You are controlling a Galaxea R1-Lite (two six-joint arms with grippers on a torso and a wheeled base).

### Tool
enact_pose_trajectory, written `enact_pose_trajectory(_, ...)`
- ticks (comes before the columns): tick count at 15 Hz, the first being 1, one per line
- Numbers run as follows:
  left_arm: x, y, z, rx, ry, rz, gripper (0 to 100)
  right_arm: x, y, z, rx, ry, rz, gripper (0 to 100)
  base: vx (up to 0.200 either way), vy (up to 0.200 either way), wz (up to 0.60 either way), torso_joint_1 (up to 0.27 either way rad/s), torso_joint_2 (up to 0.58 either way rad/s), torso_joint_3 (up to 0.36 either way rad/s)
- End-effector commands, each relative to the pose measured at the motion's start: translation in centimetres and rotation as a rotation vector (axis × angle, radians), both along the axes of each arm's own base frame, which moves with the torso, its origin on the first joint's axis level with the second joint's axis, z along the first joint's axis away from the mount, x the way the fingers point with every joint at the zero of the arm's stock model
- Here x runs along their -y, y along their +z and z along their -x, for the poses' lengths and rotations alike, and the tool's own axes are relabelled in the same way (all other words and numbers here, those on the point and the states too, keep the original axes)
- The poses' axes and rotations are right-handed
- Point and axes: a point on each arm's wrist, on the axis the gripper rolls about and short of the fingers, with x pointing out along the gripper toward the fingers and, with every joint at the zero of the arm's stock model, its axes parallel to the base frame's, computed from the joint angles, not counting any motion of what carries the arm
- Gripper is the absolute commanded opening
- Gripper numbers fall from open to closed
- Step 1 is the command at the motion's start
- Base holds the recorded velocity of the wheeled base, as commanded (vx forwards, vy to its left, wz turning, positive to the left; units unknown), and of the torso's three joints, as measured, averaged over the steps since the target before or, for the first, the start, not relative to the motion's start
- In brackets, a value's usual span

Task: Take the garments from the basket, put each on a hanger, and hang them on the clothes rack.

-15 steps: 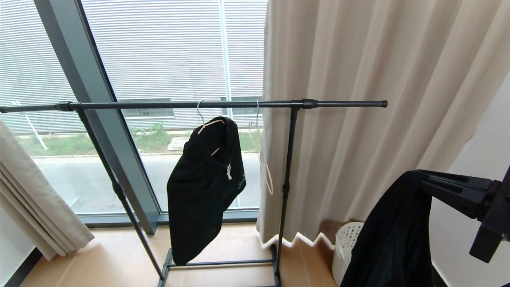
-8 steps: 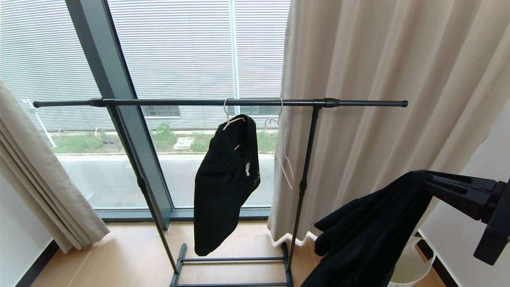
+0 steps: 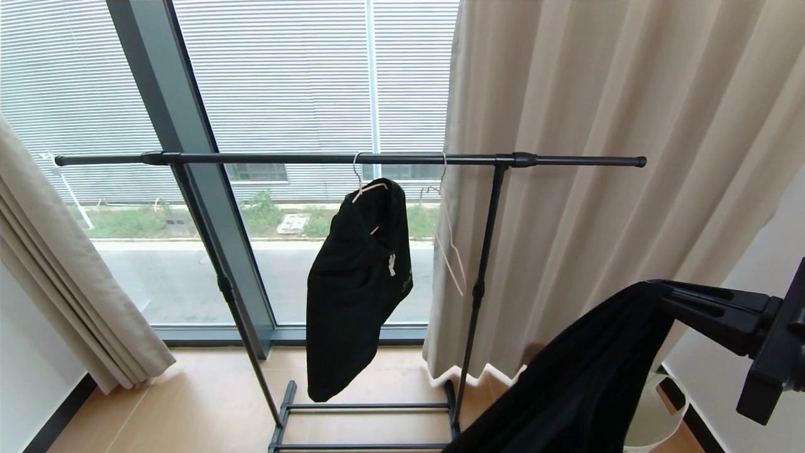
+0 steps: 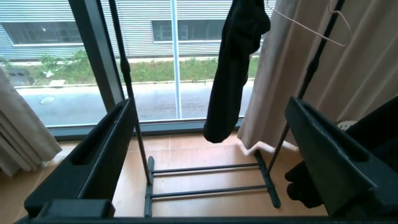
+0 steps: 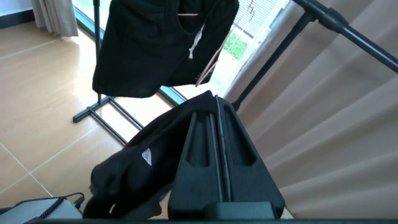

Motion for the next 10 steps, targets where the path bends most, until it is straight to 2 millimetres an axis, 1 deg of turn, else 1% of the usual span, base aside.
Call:
enact_pose_trajectory(1, 0.0, 0.1, -0.6, -0.082, -0.029, -0.011, 100, 0.0, -0.2, 0.0, -0.003, 0.0, 0.009, 0, 0.0, 0.0, 0.0, 0.0, 0.0, 0.0)
enact_pose_trajectory(2, 0.0, 0.2, -1.0, -0.129, -0.042, -0.04, 100, -0.2, 0.1, -0.2, 0.001, 0.0, 0.007, 0, 0.0, 0.0, 0.0, 0.0, 0.0, 0.0)
enact_pose_trajectory(3, 0.0, 0.3, -1.4, -0.181, -0.048, -0.084, 100, -0.8, 0.6, -0.9, -0.004, -0.002, 0.007, 0, 0.0, 0.0, 0.0, 0.0, 0.0, 0.0)
enact_pose_trajectory(4, 0.0, 0.3, -2.2, -0.274, -0.059, -0.115, 100, -1.6, 0.9, -2.0, -0.03, -0.02, -0.013, 0, 0.0, 0.0, 0.0, 0.0, 0.0, 0.0)
enact_pose_trajectory(5, 0.2, 0.5, -3.1, -0.365, -0.122, -0.12, 100, -2.4, 1.2, -3.1, -0.068, -0.063, -0.058, 0, 0.0, 0.0, 0.0, 0.0, 0.0, 0.0)
enact_pose_trajectory(6, 0.5, 1.1, -4.5, -0.469, -0.219, -0.077, 100, -3.5, 1.1, -4.3, -0.106, -0.126, -0.077, 0, 0.0, 0.0, 0.0, 0.0, 0.0, 0.0)
enact_pose_trajectory(7, 0.8, 1.9, -6.5, -0.563, -0.237, 0.024, 100, -4.7, 1.0, -5.4, -0.128, -0.201, -0.065, 0, 0.0, 0.0, 0.0, 0.0, 0.0, 0.0)
enact_pose_trajectory(8, 1.1, 2.4, -8.4, -0.614, -0.246, 0.045, 100, -5.7, 0.9, -6.4, -0.139, -0.249, -0.03, 0, 0.0, 0.0, 0.0, 0.0, 0.0, 0.0)
enact_pose_trajectory(10, 1.8, 3.3, -11.4, -0.67, -0.272, 0.046, 100, -7.2, 1.0, -8.0, -0.155, -0.272, -0.003, 0, 0.0, 0.0, 0.0, 0.0, 0.0, 0.0)
